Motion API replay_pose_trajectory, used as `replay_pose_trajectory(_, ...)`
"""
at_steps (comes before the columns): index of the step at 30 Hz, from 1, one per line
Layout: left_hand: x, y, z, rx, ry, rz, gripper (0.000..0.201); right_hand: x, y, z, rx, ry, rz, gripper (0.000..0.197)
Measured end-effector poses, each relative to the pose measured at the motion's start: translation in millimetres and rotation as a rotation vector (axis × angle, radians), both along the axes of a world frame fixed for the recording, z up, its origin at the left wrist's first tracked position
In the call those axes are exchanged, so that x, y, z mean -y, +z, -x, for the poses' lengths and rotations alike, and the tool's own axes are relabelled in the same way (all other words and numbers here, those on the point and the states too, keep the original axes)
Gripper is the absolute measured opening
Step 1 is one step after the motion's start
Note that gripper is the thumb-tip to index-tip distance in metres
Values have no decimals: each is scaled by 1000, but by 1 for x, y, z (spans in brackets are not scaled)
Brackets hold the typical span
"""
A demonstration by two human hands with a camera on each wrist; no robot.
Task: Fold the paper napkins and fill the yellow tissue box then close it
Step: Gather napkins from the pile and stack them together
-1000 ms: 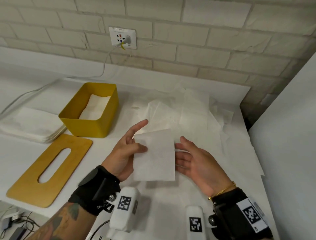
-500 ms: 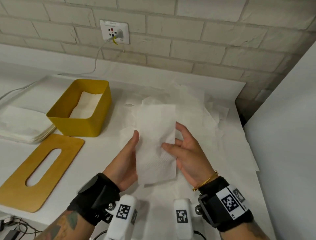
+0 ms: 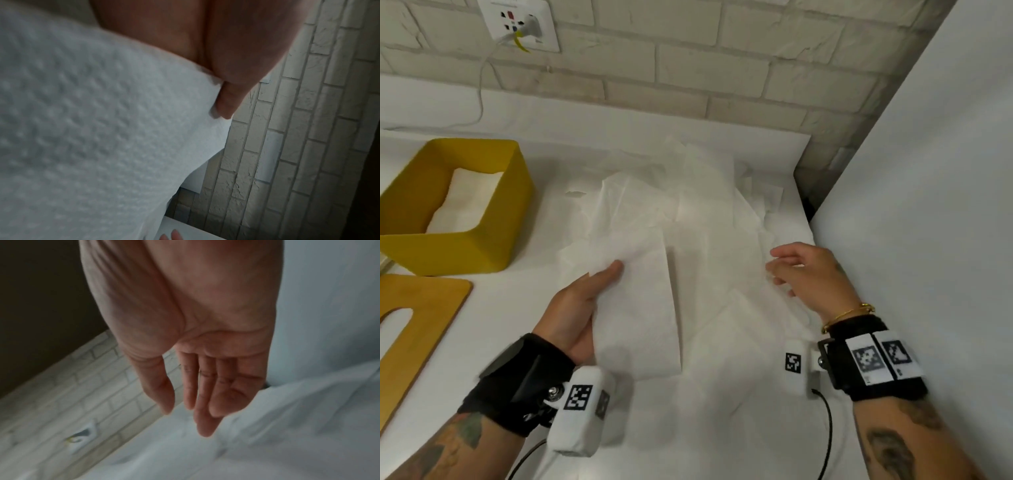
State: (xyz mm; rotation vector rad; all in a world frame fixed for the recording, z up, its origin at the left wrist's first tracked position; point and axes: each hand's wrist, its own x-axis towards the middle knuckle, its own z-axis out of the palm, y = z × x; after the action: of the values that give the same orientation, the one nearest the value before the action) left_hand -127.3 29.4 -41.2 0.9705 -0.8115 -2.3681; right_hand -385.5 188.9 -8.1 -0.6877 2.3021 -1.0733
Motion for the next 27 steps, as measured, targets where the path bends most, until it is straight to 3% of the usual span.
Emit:
replay_pose_trajectory(4, -4, -3, 4, 27, -38, 21, 32, -10, -7, 19, -64, 66, -249, 37)
replay_pose_trajectory(8, -7, -6, 7, 17, -60, 40, 32, 7, -17, 17, -13, 3, -169, 56)
replay_pose_trajectory(12, -8, -6, 6, -9, -76, 37, 28, 28, -20, 11, -39, 17, -118, 27)
replay_pose_trajectory(16, -4, -3, -2, -18, -46, 35, 29, 38, -15, 4, -114, -22, 69, 5)
replay_pose_trajectory(23, 18, 14, -12, -22, 51, 42, 34, 40, 46, -4, -60, -4, 535, 30)
replay_pose_trajectory(27, 28, 27, -11, 3, 86, 108, 37, 35, 92, -23, -2, 256, 681, 40)
